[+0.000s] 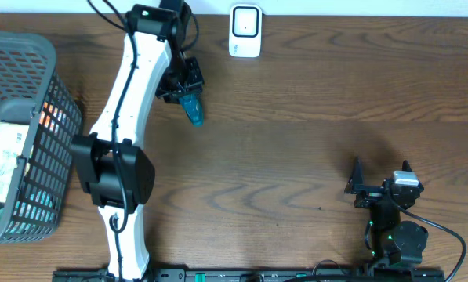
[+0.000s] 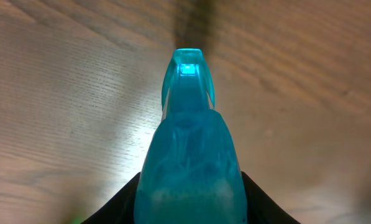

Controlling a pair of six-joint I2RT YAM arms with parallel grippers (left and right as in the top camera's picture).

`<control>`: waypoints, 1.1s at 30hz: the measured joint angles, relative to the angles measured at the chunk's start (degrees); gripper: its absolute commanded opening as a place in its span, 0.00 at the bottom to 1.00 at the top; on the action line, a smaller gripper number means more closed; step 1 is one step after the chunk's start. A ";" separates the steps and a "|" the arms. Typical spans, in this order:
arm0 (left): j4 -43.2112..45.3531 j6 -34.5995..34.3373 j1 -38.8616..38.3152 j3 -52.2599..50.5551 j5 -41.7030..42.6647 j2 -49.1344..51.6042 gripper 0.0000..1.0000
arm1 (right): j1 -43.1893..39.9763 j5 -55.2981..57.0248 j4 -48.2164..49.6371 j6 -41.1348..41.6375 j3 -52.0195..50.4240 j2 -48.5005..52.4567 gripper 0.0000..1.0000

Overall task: Scan the item barcode
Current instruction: 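Lift the teal bottle out and stand it upright on the table centre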

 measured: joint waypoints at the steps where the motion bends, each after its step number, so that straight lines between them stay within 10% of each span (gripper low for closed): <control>1: -0.22 1.20 -0.22 -0.02 -0.07 0.31 0.36 | 0.00 0.00 -0.02 0.00 0.00 0.00 0.99; 17: 4.90 13.49 -4.87 -11.23 0.09 0.72 0.38 | 0.00 0.00 -0.02 0.00 0.00 0.00 0.99; 19: 6.51 13.90 -4.98 -11.47 0.09 0.57 0.46 | 0.00 0.00 -0.02 0.00 0.00 0.00 0.99; 23: 8.15 14.60 -5.09 -11.72 0.33 0.55 1.00 | 0.00 0.00 0.00 0.00 0.00 0.00 0.99; 33: 7.56 14.56 -5.07 -10.51 0.04 -1.57 0.98 | 0.00 0.00 0.00 0.00 0.00 0.00 0.99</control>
